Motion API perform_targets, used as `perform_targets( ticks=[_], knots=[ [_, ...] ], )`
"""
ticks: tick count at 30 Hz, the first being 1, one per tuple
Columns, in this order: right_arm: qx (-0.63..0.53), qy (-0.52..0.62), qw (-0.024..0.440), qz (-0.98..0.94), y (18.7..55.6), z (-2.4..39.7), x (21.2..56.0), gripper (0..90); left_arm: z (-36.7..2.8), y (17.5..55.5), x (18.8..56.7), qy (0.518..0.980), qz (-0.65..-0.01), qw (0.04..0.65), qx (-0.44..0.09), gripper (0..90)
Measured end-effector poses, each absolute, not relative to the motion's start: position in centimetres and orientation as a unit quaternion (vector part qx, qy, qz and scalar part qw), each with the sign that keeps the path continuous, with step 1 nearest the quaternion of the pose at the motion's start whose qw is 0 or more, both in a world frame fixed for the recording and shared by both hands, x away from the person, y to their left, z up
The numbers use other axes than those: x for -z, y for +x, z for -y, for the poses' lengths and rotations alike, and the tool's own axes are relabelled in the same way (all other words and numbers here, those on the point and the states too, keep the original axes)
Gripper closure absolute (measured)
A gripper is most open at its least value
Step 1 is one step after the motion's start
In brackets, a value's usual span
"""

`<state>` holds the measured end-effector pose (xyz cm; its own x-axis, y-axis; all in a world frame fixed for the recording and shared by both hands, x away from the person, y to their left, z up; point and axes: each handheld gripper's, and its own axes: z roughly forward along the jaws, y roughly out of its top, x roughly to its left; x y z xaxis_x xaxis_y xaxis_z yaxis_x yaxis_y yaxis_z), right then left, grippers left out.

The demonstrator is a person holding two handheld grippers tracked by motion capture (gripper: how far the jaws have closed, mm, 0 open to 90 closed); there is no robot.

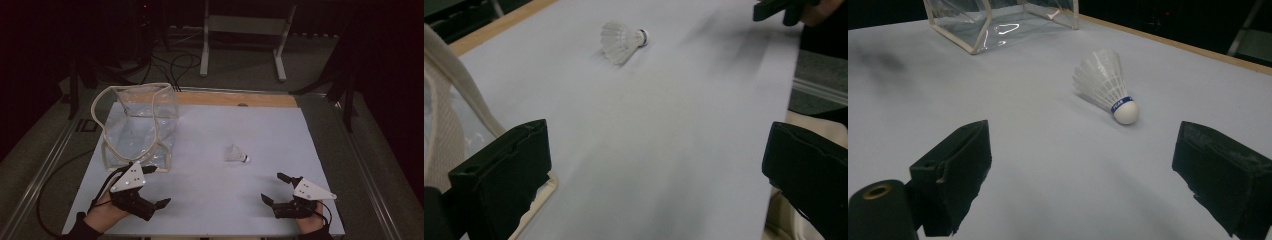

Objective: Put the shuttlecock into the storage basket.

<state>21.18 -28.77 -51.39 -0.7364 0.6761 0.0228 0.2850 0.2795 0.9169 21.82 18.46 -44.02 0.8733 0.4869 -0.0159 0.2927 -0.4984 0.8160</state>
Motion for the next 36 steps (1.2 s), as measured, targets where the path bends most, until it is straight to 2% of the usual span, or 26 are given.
perform_targets(
  ticks=[36],
  knots=[
    [-0.515,0.304,0.196,-0.777,21.1,28.8,51.2,8.6,-12.1,25.4,42.8,0.911,-0.171,0.373,-0.043,0.4]
  ],
)
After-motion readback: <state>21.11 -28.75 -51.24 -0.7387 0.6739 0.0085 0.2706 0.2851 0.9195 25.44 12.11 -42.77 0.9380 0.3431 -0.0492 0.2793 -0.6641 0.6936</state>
